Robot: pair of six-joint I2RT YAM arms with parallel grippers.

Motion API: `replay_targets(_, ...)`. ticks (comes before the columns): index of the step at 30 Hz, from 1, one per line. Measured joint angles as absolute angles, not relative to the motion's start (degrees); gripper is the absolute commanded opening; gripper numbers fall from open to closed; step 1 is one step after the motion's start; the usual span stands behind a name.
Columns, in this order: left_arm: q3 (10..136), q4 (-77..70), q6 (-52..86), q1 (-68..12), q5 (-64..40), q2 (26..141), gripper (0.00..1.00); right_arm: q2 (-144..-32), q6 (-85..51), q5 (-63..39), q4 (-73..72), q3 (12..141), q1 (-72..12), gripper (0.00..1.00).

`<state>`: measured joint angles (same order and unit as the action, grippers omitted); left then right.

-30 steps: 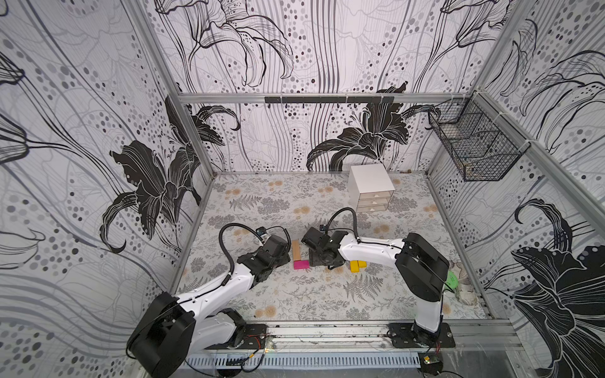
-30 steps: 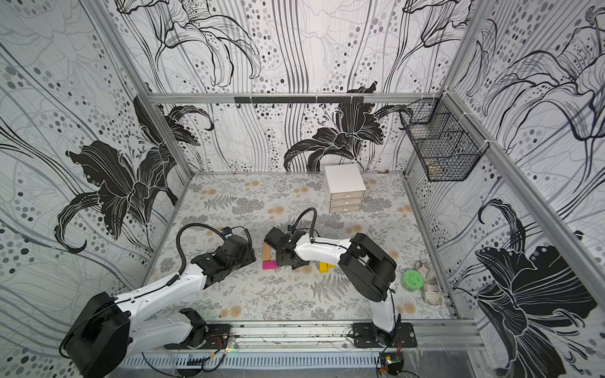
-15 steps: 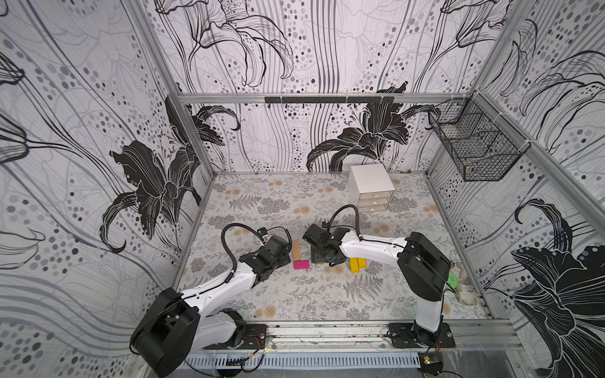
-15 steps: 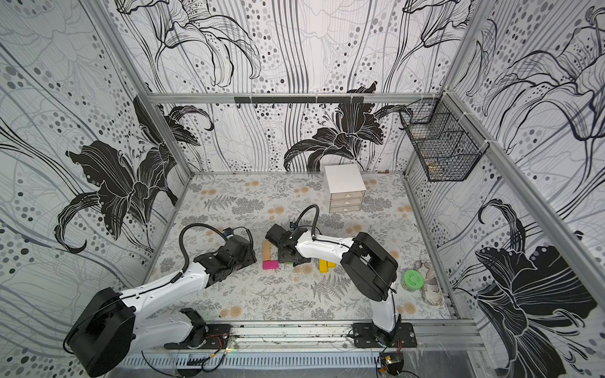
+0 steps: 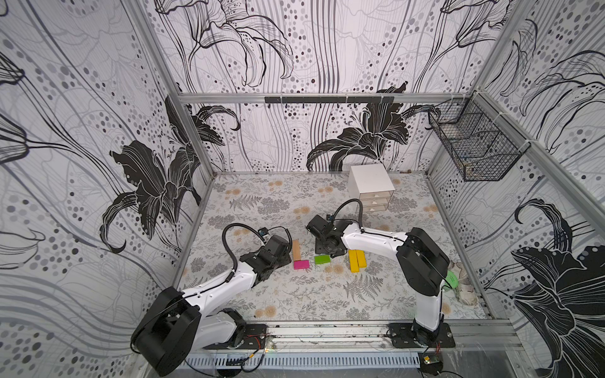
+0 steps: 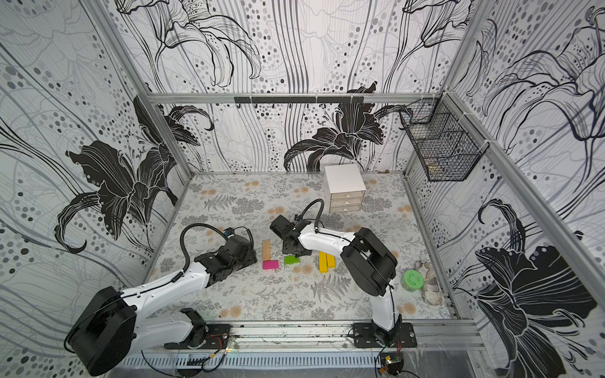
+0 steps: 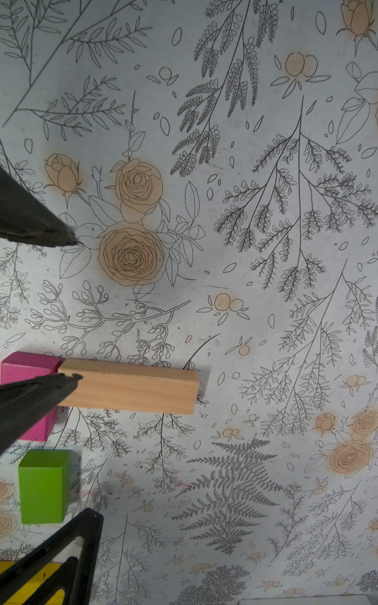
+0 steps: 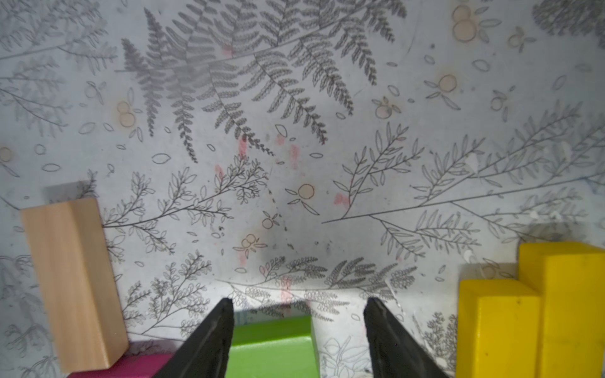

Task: Assemble the letter h with building blocks
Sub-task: Assemble the building block at the center of the board.

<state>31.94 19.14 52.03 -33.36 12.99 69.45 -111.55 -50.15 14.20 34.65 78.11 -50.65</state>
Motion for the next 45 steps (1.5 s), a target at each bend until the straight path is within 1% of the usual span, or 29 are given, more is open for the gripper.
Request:
replay_targets(5,31.94,18.26,51.88,-33.36,12.27,70.67,0.63,-111.81,-50.24,13.91,34.39,77.17,-50.65,0.62)
replay_targets(14,31.94,17.17,51.86,-33.36,11.25,72.34,0.62,-111.81,-50.85,12.82,33.54,75.46,-50.72,0.6)
replay_targets(28,32.05,17.04,51.77,-33.36,10.81,73.03,0.61,-111.81,-52.12,12.78,33.12,75.4,-52.47,0.59)
replay_targets(39,32.08,16.21,51.66,-33.36,10.35,73.49,0.6,-111.79,-56.21,12.95,32.71,74.06,-52.86,0.6)
replay_targets(43,32.08,16.21,51.62,-33.36,10.15,73.56,0.6,-111.24,-57.36,13.3,31.75,73.23,-53.04,0.62)
replay_targets(45,32.1,16.21,51.57,-33.36,10.09,73.63,0.6,-111.04,-57.89,13.28,31.68,72.99,-53.12,0.67)
